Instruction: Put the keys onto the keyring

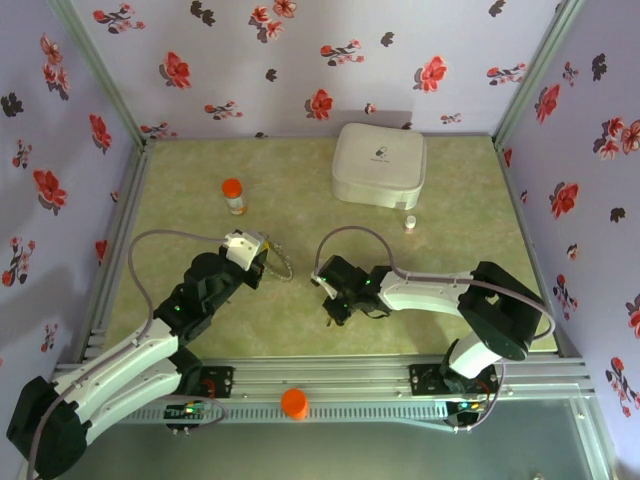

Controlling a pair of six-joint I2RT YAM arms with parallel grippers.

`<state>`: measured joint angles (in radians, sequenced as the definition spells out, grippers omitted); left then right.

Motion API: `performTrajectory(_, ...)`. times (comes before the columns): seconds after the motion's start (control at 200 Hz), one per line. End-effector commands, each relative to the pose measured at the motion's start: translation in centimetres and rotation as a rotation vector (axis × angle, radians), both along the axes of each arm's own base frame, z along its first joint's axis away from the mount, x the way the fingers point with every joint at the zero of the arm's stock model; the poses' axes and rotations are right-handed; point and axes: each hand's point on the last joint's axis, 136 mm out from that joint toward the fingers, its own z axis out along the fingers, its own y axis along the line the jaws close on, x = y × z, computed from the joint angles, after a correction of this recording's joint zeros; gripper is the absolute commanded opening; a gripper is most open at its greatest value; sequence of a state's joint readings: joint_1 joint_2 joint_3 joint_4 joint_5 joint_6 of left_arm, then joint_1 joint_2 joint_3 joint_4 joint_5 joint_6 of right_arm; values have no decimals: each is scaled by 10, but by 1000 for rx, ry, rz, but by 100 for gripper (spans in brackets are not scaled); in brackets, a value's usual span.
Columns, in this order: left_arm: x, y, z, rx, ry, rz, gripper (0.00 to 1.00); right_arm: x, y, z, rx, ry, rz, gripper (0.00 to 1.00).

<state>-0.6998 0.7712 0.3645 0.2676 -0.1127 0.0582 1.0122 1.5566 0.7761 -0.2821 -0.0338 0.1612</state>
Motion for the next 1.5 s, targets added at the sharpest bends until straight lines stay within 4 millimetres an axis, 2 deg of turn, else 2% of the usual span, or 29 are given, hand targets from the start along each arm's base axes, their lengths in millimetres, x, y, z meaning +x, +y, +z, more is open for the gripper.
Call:
performTrajectory(0.0,6,1,30,-41,-70,19,0,1,2,-5,1,20,-9,13)
performTrajectory(0.31,6,1,30,-38,-71,19,0,2,3,1,14,8,-5,7)
performTrajectory(0.495,6,1,30,-33,-73,19,0,2,2,4,15,1,-4,12)
performTrajectory(0.76,7,0,29,-36,-69,17,0,2,1,2,8,3,-4,8)
performTrajectory(0.885,7,0,29,-36,-68,16,0,3,2,7,16,-5,-6,7)
performTrajectory(1.12,8,-1,27,-32,-68,15,0,5,5,17,38,-15,-11,10)
performTrajectory(1.255,8,0,27,-30,-68,16,0,5,4,17,29,-16,-11,3)
performTrajectory(1.37,7,0,28,-26,-69,13,0,7,3,29,53,-42,-19,0)
performTrajectory(1.495,5,-3,28,-11,-74,-9,0,10,3,50,91,-85,-13,0)
